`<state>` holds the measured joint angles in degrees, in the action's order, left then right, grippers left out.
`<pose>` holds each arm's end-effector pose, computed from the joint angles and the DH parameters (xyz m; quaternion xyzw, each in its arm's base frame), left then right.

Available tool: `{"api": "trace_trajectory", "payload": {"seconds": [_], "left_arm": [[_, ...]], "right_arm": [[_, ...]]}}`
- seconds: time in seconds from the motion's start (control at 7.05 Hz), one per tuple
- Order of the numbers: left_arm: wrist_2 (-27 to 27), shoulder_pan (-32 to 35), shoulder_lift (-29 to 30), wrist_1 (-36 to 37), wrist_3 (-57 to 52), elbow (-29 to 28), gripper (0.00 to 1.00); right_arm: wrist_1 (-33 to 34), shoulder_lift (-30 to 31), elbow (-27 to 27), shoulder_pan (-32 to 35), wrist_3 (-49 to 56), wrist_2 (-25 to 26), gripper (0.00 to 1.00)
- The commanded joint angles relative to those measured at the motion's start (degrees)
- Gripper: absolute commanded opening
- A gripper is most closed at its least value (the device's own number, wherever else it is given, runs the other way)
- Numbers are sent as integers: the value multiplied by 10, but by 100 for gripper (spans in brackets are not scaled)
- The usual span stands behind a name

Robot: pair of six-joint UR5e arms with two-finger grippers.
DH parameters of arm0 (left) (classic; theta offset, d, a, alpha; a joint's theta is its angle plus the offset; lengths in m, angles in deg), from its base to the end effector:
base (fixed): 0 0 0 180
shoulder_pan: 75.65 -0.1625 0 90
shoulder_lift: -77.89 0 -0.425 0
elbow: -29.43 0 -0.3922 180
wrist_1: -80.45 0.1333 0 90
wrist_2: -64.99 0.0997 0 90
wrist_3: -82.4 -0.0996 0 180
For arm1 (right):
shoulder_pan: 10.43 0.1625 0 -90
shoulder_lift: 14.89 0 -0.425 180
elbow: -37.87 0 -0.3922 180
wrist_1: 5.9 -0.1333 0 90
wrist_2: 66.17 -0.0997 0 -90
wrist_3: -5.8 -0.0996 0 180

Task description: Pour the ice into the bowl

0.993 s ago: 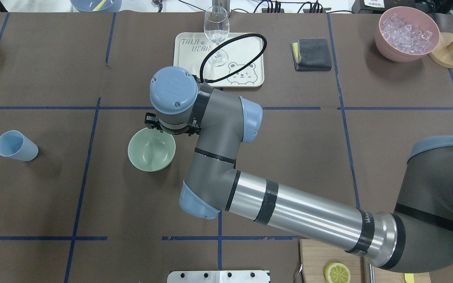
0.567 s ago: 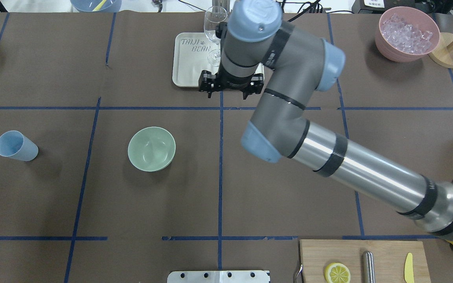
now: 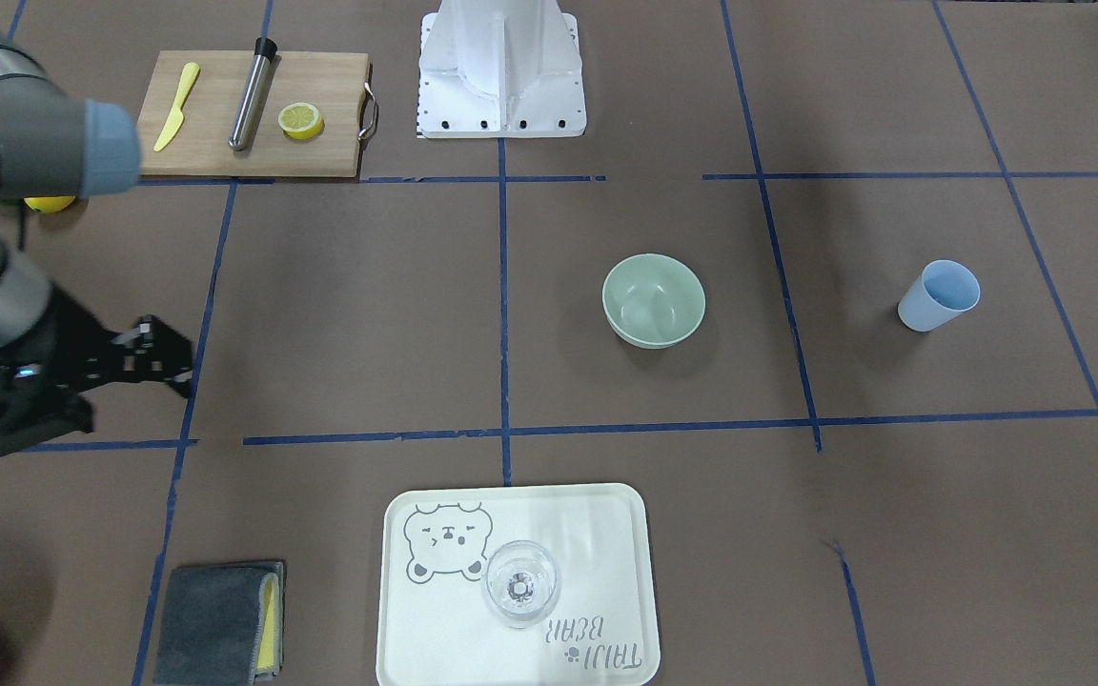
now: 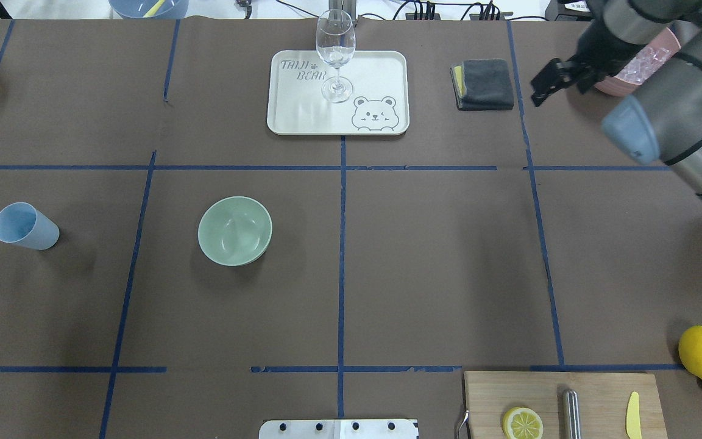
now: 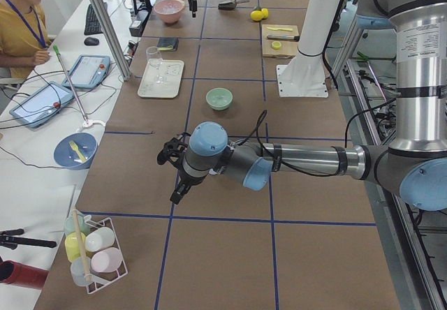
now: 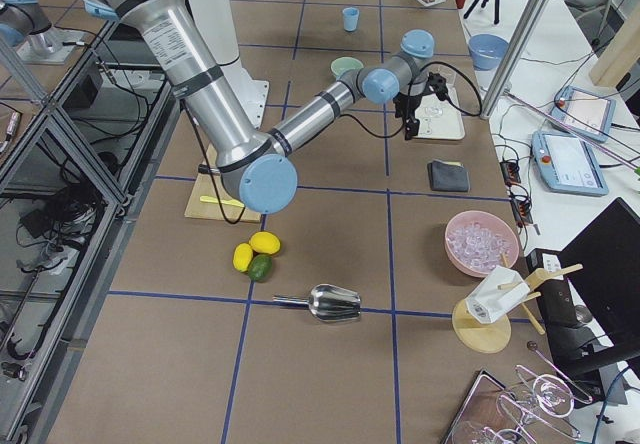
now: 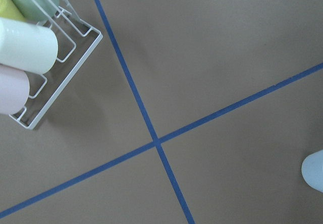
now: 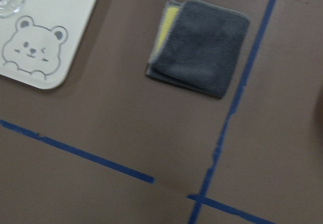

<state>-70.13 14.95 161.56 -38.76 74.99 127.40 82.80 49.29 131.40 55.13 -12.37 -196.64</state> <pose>-0.0676 -0.4661 0.5829 0.2709 0.3518 0.1547 0.8826 -0.2070 -0.6214 0.3672 0.1098 -0.4009 -0.1408 0.8986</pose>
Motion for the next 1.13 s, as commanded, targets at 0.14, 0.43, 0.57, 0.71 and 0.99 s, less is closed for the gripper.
{"api": "trace_trajectory", "payload": {"seconds": [0.14,0.43,0.57,0.71,0.99], "left_arm": [[-15,-2,8,-158,63,-5,100],[10,-92,4,-255,222,4,100],[33,-137,-2,-287,299,5,100],[61,-169,-29,-330,372,9,100],[213,-276,-119,-379,483,78,100]], "right_arm": [[12,153,2,156,239,-30,100],[7,197,13,185,282,-44,100],[6,199,14,185,281,-43,100],[5,205,15,185,281,-46,100],[4,217,14,185,281,-46,100]]}}
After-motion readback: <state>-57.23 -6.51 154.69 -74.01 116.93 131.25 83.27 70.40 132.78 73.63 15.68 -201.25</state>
